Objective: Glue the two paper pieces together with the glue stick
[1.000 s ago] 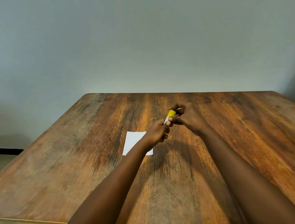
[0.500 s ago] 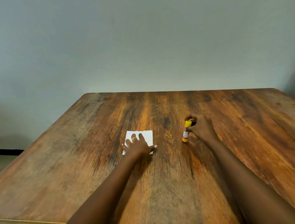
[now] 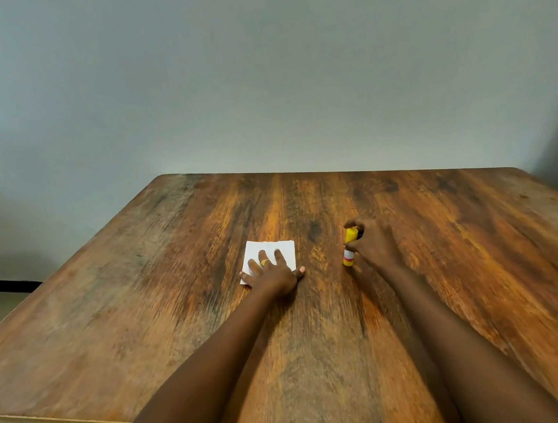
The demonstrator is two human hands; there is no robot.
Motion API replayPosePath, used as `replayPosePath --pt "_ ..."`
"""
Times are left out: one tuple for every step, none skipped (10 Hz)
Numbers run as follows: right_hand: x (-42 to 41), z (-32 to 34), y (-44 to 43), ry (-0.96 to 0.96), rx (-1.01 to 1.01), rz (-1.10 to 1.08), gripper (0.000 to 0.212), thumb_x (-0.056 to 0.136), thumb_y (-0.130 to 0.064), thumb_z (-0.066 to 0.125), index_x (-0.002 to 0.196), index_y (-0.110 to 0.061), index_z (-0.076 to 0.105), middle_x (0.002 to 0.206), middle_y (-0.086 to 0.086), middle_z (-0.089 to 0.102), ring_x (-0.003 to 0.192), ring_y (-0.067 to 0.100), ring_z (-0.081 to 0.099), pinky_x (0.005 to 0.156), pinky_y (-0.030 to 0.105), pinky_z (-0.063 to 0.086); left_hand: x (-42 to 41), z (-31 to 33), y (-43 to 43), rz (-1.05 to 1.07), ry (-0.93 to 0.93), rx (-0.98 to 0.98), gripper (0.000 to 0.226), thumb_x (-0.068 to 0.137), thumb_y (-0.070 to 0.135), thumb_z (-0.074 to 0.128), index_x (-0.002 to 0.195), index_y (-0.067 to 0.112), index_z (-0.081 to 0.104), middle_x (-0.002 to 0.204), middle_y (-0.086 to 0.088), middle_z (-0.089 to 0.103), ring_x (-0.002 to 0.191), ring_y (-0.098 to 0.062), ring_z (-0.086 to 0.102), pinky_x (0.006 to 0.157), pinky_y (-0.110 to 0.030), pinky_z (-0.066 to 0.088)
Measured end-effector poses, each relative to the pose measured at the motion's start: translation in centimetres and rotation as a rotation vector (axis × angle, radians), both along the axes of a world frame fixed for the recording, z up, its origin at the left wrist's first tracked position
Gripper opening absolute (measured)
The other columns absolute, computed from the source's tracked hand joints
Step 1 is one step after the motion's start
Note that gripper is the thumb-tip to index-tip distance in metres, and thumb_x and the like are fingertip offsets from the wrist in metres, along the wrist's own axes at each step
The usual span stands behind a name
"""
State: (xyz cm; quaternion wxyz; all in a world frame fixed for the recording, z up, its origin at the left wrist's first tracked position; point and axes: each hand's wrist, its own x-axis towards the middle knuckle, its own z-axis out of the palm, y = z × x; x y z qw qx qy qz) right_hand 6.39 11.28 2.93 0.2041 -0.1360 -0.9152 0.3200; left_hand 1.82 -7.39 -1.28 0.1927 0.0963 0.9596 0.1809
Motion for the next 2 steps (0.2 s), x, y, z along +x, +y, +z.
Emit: replayPosePath --pt "0.11 -0.11 -0.38 -0.02 -0.01 -0.006 0.049 0.072 -0.002 0.076 0.119 -0.007 0.062 0.121 0.015 0.064 0.104 0.029 0.062 0.079 0.027 0.048 0.19 0.0 0.18 0.019 0.011 0.014 0.083 0.092 0.061 0.029 0.15 0.019 -0.012 0.158 -0.014 -0.02 0.145 -0.041 -0.017 0.111 -0.063 -0.012" --pt "-0.09 0.43 -0.66 -0.054 -0.056 -0.015 0.055 0.072 -0.007 0.078 0.123 -0.009 0.059 0.126 0.016 0.061 0.11 0.031 0.06 0.082 0.031 0.049 0.04 0.56 0.61 0.057 0.05 0.02 0.079 0.093 0.06 0.026 0.151 0.017 -0.007 0.159 -0.015 -0.016 0.145 -0.041 -0.016 0.11 -0.061 -0.015"
